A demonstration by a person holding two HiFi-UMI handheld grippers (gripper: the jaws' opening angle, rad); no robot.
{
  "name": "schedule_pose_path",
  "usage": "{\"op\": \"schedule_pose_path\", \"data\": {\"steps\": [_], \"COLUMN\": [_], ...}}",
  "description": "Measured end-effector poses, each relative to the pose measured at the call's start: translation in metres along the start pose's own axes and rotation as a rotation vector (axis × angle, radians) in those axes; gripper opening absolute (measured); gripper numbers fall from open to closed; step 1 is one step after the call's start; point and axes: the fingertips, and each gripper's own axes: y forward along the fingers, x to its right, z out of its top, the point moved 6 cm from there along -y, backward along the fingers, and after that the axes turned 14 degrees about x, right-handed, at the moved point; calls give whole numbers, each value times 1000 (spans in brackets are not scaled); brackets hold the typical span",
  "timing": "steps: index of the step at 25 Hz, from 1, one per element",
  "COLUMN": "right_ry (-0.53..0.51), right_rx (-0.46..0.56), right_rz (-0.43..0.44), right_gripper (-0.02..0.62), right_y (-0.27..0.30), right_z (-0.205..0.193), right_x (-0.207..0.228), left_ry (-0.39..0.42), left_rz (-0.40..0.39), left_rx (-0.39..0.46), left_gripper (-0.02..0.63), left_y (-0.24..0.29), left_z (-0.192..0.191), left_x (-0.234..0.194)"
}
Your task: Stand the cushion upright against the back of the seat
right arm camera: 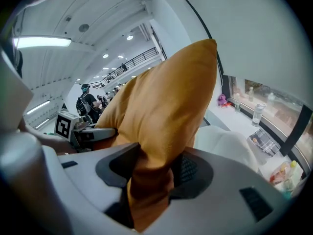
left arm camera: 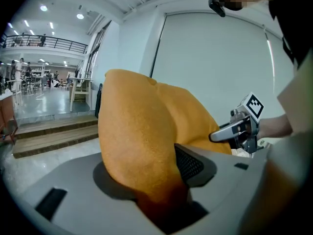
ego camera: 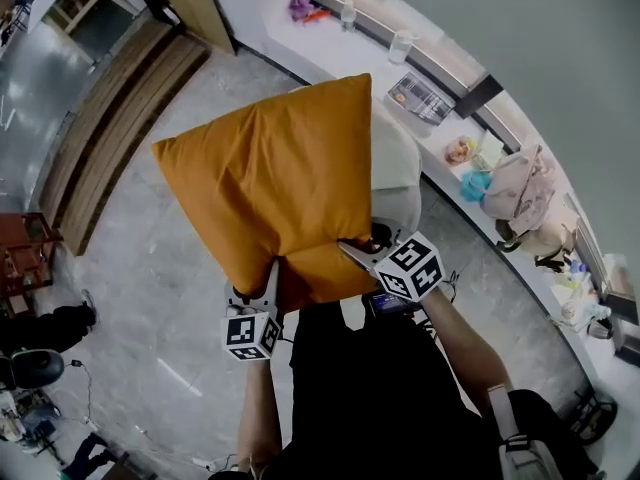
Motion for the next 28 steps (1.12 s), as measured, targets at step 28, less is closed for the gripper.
{"op": "schedule_pose_path", "data": {"steps": [28], "right_ry": [230], "right_rx": [-199], "right_rz": [-198], "right_gripper": [198], "right_y": [126], "right_z": [-186], "right_x": [105], "left_ry": [42], "left_rz": [-113], "left_rx": [-196], "left_gripper": [251], "left_y": [111], "left_z": [-214], "left_x": [-89]}}
